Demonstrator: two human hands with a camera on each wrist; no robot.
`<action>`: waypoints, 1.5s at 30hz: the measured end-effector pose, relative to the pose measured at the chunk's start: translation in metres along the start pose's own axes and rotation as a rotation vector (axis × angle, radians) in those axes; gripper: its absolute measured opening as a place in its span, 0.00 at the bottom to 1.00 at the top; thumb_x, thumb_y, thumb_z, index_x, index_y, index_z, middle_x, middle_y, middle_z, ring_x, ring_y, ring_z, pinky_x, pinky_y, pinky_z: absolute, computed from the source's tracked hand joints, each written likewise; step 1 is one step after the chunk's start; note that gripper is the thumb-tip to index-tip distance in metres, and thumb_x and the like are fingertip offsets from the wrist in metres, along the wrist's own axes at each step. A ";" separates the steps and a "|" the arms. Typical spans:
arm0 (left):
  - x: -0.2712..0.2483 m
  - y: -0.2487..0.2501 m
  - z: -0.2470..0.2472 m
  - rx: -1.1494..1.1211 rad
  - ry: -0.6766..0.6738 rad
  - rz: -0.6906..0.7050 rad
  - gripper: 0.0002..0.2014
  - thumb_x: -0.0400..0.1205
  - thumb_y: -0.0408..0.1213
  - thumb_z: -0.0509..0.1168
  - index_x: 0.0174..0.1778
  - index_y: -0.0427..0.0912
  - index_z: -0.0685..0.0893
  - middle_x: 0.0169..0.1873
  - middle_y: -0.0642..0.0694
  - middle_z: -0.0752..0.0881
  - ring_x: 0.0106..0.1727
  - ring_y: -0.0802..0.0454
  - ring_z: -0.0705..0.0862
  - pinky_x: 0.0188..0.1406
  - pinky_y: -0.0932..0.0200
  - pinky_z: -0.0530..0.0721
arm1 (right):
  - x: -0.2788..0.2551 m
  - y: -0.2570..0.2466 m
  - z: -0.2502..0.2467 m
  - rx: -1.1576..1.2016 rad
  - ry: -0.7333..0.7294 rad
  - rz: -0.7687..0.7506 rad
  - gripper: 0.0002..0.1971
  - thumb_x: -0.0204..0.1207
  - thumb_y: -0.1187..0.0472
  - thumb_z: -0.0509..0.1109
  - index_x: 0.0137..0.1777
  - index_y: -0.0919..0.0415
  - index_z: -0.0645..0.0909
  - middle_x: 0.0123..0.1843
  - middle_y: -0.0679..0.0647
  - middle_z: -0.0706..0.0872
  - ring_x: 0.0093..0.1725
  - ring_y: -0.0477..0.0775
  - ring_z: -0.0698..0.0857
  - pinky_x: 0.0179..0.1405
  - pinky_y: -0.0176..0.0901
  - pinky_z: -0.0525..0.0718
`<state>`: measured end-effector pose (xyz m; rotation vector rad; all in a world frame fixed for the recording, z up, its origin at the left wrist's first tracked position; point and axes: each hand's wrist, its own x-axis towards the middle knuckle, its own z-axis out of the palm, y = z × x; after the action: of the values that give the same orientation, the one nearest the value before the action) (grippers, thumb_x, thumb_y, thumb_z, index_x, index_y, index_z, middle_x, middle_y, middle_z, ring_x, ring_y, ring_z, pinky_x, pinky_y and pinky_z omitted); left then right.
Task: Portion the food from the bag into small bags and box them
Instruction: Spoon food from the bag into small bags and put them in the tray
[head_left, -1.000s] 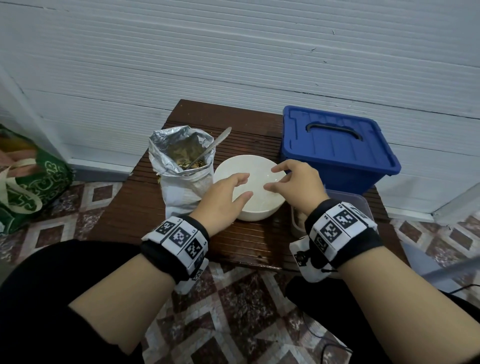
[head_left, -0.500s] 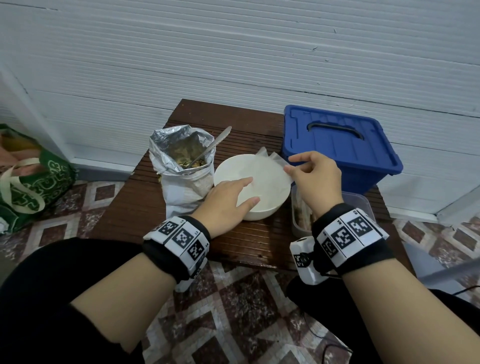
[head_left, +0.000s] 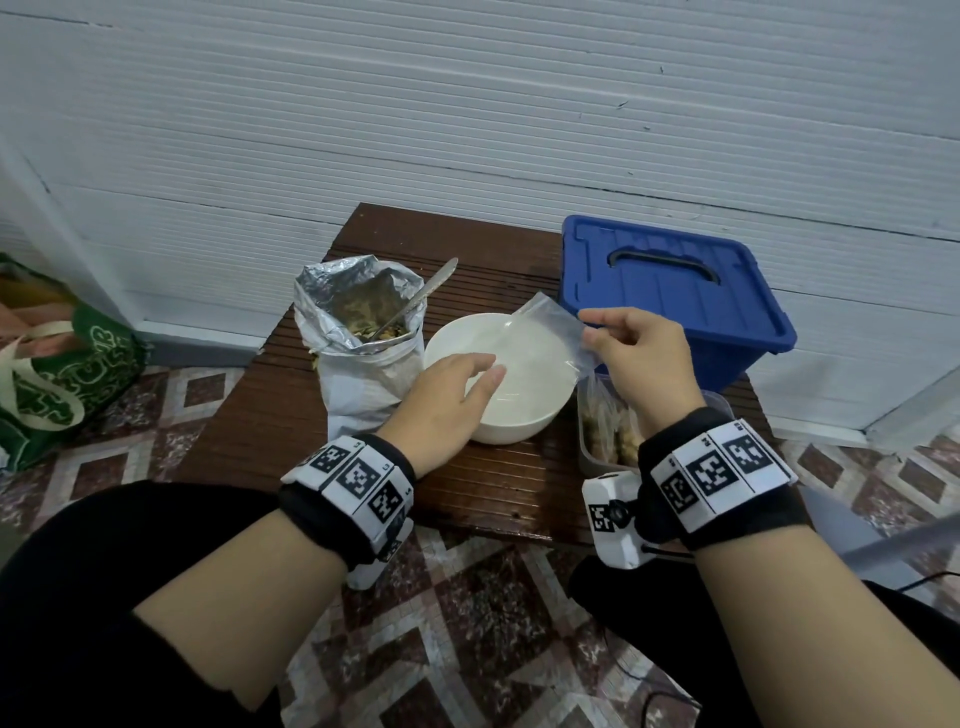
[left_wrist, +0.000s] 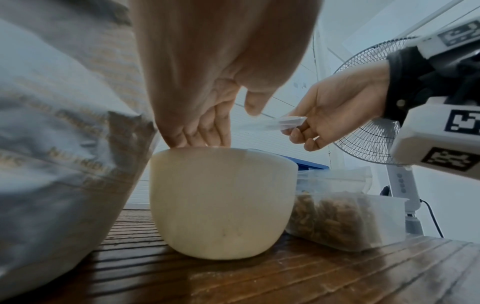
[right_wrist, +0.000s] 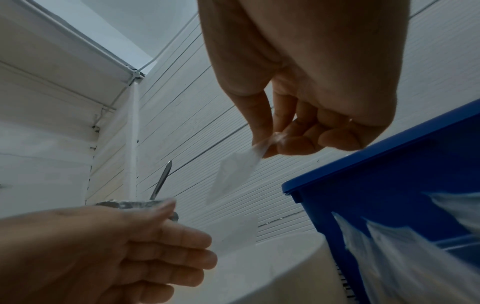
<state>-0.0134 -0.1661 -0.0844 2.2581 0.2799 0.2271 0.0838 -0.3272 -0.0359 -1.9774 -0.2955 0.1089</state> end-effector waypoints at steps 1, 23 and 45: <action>0.000 0.002 -0.001 -0.064 0.025 -0.003 0.20 0.88 0.47 0.54 0.68 0.39 0.80 0.64 0.48 0.82 0.68 0.55 0.77 0.64 0.68 0.68 | -0.001 0.000 0.000 0.018 -0.039 0.001 0.10 0.79 0.65 0.69 0.55 0.53 0.86 0.46 0.57 0.87 0.48 0.51 0.84 0.50 0.35 0.82; -0.006 0.018 -0.006 -0.253 0.216 0.126 0.05 0.77 0.38 0.74 0.40 0.53 0.88 0.37 0.64 0.87 0.41 0.68 0.85 0.47 0.70 0.82 | -0.008 -0.003 0.005 -0.083 -0.208 -0.086 0.06 0.79 0.55 0.69 0.51 0.53 0.87 0.45 0.45 0.87 0.51 0.44 0.83 0.52 0.37 0.79; -0.010 0.012 -0.004 0.029 0.325 0.382 0.10 0.71 0.47 0.76 0.32 0.44 0.87 0.30 0.55 0.87 0.32 0.62 0.83 0.36 0.63 0.83 | -0.018 -0.022 0.012 0.188 -0.273 0.190 0.16 0.70 0.56 0.79 0.54 0.60 0.80 0.40 0.55 0.91 0.34 0.45 0.83 0.34 0.40 0.76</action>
<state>-0.0231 -0.1736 -0.0731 2.2831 0.0150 0.7981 0.0605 -0.3127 -0.0217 -1.7988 -0.2614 0.5135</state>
